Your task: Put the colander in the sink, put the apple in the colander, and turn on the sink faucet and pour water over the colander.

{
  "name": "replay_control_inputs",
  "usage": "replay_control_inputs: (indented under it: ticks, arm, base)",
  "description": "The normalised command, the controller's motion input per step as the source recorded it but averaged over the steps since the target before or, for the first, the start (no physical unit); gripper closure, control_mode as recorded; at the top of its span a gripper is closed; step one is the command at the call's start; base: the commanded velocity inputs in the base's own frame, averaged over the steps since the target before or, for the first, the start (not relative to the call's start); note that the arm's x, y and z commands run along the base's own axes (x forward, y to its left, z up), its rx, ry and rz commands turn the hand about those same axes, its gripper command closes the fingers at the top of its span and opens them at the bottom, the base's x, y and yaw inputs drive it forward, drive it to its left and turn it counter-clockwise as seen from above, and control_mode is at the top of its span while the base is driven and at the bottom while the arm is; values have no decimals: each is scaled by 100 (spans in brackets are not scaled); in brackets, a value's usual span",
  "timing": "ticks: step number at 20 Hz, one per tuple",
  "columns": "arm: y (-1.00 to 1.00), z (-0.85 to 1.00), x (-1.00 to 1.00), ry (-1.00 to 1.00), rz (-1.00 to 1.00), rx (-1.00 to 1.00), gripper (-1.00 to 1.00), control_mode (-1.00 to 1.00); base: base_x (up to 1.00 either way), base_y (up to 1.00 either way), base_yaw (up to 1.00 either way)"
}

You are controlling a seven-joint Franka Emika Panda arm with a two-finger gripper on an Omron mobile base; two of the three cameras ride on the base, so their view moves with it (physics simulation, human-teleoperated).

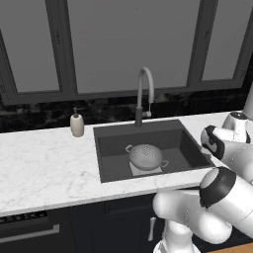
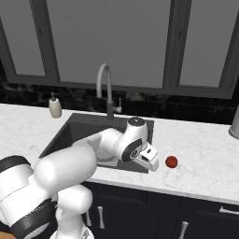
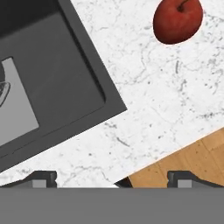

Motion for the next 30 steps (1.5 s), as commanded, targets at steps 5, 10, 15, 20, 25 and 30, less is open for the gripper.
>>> replay_control_inputs:
  ticks: [5, 10, 15, 20, 25, 30]
  arm:
    - [-37, 19, -2, 2, -3, 0, -100, -100]
    - [-65, 10, 12, 5, -9, 0, -100, -100]
    - [-51, 18, 44, 9, -7, 0, -100, -100]
    - [-35, 3, 49, 4, 0, 5, -100, -100]
    - [-42, -3, 31, 0, 0, 6, -100, -100]
    - [-14, -15, 21, 0, 0, 1, -100, -100]
  base:
    - [0, 0, 0]
    - [0, 0, 0]
    - [0, 0, 0]
    - [0, 0, 0]
    - [0, 0, 0]
    - [0, 0, 0]
